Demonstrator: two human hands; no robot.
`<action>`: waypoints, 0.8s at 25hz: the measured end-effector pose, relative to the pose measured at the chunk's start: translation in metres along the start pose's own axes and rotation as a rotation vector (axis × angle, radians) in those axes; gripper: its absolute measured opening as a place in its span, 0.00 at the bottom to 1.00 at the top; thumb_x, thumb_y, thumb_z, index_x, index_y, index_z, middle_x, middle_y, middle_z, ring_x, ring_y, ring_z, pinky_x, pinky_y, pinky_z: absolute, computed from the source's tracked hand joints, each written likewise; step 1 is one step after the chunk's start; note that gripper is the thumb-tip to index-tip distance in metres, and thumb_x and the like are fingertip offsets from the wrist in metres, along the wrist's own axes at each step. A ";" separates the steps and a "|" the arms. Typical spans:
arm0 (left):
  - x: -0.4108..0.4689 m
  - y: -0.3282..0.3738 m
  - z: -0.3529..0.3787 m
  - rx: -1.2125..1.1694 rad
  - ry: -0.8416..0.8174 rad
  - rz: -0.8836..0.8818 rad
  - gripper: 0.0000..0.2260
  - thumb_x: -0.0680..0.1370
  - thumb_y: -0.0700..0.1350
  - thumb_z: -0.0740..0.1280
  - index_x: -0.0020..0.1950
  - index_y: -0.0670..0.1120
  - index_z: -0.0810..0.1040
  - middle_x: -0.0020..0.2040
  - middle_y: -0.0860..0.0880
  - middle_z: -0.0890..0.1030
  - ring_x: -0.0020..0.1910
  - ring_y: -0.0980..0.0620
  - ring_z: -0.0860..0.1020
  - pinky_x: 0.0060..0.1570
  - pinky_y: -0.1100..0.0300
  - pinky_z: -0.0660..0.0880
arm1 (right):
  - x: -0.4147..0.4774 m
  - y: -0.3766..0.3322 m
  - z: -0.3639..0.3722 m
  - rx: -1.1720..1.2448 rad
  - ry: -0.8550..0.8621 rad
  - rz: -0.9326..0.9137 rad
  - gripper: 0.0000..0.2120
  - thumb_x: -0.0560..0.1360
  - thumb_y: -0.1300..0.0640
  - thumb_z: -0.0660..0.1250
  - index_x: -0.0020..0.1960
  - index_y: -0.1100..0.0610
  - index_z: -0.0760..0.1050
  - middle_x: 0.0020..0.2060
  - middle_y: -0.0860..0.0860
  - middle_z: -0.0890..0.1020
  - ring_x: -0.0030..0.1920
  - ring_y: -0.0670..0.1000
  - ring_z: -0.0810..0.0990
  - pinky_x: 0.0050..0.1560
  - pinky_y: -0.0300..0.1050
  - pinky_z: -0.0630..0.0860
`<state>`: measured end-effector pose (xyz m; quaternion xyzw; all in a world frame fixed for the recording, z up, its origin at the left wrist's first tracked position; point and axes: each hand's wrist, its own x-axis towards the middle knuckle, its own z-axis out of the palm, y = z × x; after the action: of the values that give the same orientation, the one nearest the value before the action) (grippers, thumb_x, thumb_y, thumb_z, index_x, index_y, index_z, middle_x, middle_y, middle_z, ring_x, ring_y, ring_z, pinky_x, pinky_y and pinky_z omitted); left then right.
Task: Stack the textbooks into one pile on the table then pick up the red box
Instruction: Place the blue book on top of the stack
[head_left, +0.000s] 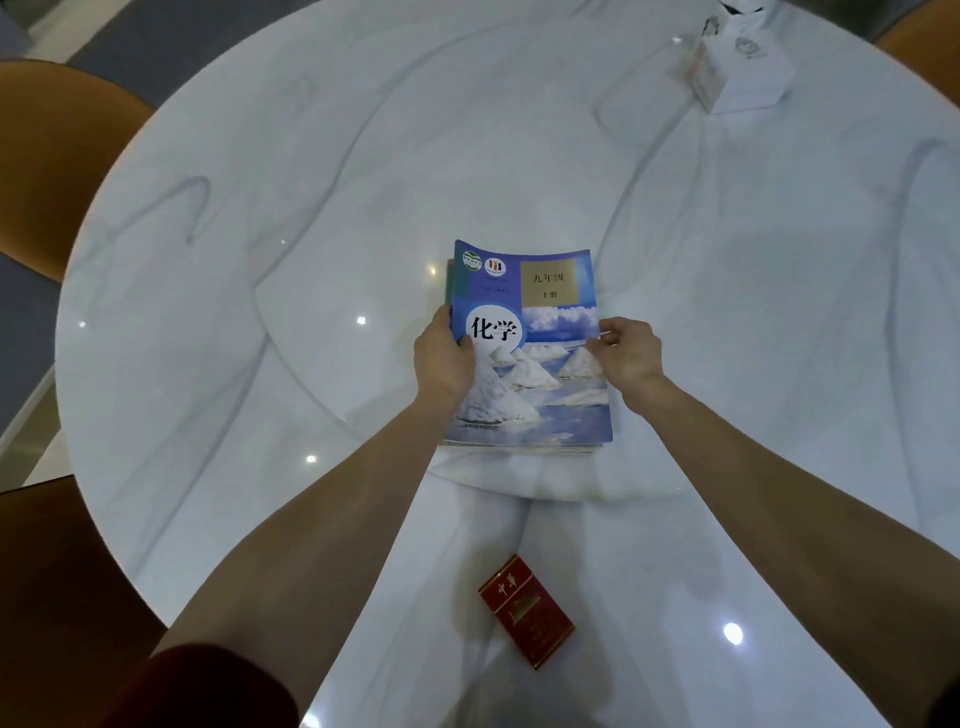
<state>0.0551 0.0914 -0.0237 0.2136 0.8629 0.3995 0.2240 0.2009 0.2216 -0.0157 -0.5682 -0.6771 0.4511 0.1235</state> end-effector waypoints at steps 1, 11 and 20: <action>-0.001 -0.002 0.002 0.056 0.022 0.016 0.14 0.76 0.33 0.60 0.61 0.39 0.74 0.55 0.38 0.80 0.54 0.40 0.78 0.50 0.54 0.75 | 0.000 0.000 0.001 -0.032 0.002 -0.014 0.14 0.77 0.62 0.64 0.60 0.64 0.76 0.57 0.60 0.82 0.57 0.59 0.79 0.58 0.45 0.74; -0.001 -0.009 0.002 0.358 -0.030 -0.065 0.13 0.80 0.42 0.59 0.61 0.36 0.72 0.62 0.37 0.69 0.61 0.38 0.69 0.59 0.50 0.70 | 0.006 0.004 0.010 -0.250 -0.014 -0.053 0.12 0.76 0.64 0.61 0.57 0.66 0.78 0.55 0.62 0.82 0.56 0.61 0.79 0.59 0.51 0.76; -0.005 -0.007 -0.008 0.342 -0.091 -0.077 0.14 0.79 0.42 0.59 0.63 0.38 0.72 0.63 0.37 0.71 0.61 0.38 0.72 0.60 0.50 0.71 | 0.001 0.000 0.008 -0.300 -0.067 -0.042 0.15 0.77 0.56 0.65 0.60 0.64 0.75 0.60 0.60 0.80 0.59 0.58 0.79 0.58 0.51 0.77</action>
<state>0.0532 0.0804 -0.0237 0.2334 0.9147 0.2279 0.2385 0.1951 0.2187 -0.0204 -0.5506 -0.7523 0.3611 0.0240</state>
